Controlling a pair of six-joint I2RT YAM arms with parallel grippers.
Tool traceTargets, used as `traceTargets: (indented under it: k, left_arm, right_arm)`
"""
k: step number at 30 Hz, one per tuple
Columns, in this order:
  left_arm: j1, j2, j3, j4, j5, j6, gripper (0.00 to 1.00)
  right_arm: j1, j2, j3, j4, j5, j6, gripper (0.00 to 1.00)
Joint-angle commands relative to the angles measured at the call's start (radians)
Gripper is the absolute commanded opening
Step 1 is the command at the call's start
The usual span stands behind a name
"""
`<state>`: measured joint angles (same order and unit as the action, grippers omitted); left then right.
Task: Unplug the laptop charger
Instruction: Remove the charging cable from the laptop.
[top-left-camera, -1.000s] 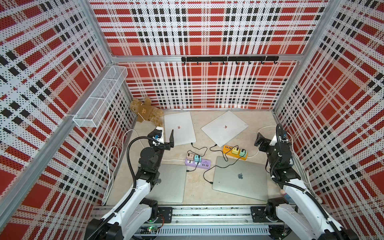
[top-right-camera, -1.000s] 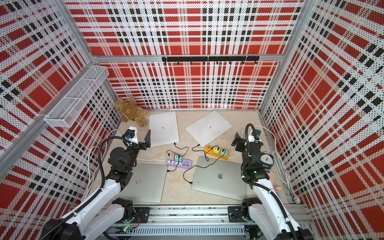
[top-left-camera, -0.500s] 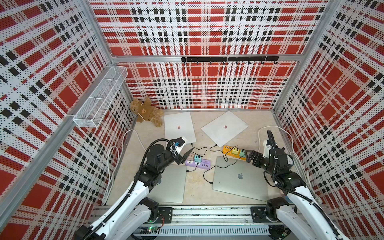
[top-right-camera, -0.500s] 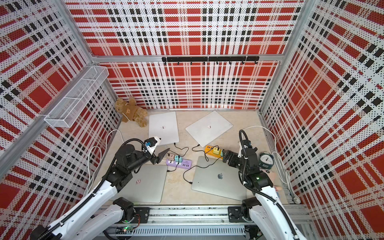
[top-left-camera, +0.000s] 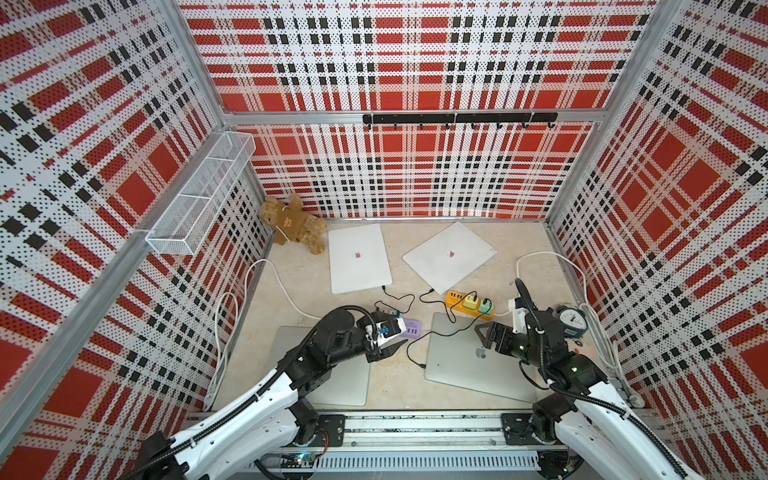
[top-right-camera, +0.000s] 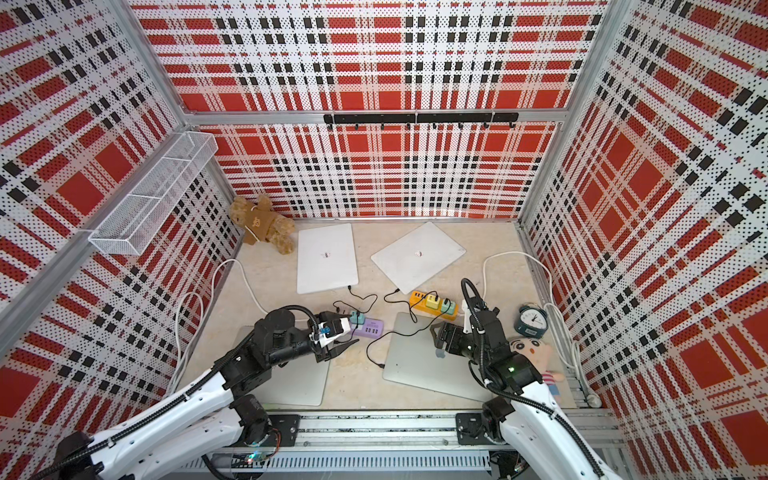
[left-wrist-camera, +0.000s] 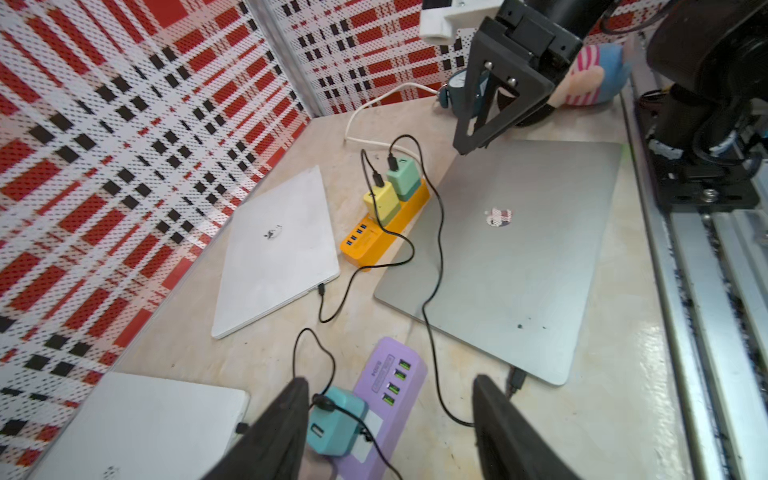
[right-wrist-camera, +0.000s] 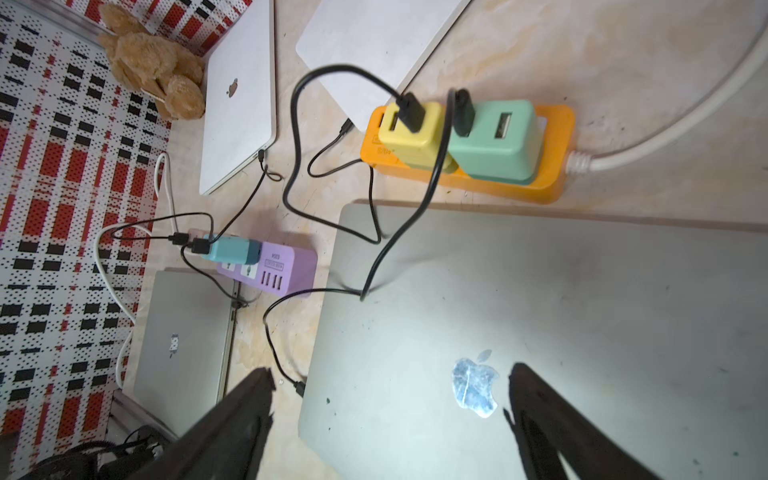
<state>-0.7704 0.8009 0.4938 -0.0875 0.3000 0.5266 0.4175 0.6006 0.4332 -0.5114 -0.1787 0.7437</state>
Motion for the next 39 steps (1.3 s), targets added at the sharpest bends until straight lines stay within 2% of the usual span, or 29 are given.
traceTargets:
  k: [1, 7, 11, 19, 32, 39]
  left_arm:
    - [-0.046, 0.029, 0.006, -0.038, -0.011, 0.06, 0.57]
    - [-0.151, 0.096, -0.003, -0.064, -0.06, 0.166, 0.5]
    - [-0.187, 0.134, -0.006, -0.081, -0.074, 0.2, 0.47]
    - [-0.194, 0.257, 0.033, -0.109, -0.074, 0.252, 0.41]
    - [-0.202, 0.486, 0.111, -0.113, -0.075, 0.264, 0.32]
    - [-0.207, 0.566, 0.137, -0.106, -0.067, 0.279, 0.31]
  right_arm:
    - [0.043, -0.029, -0.02, -0.014, -0.011, 0.048, 0.9]
    - [0.115, -0.055, -0.092, 0.034, -0.031, 0.106, 0.87]
    - [0.169, -0.038, -0.123, 0.065, -0.032, 0.121, 0.86]
    - [0.211, 0.018, -0.173, 0.151, -0.092, 0.127, 0.81]
    - [0.225, 0.092, -0.235, 0.287, -0.16, 0.127, 0.68]
    - [0.225, 0.136, -0.264, 0.35, -0.193, 0.131, 0.66]
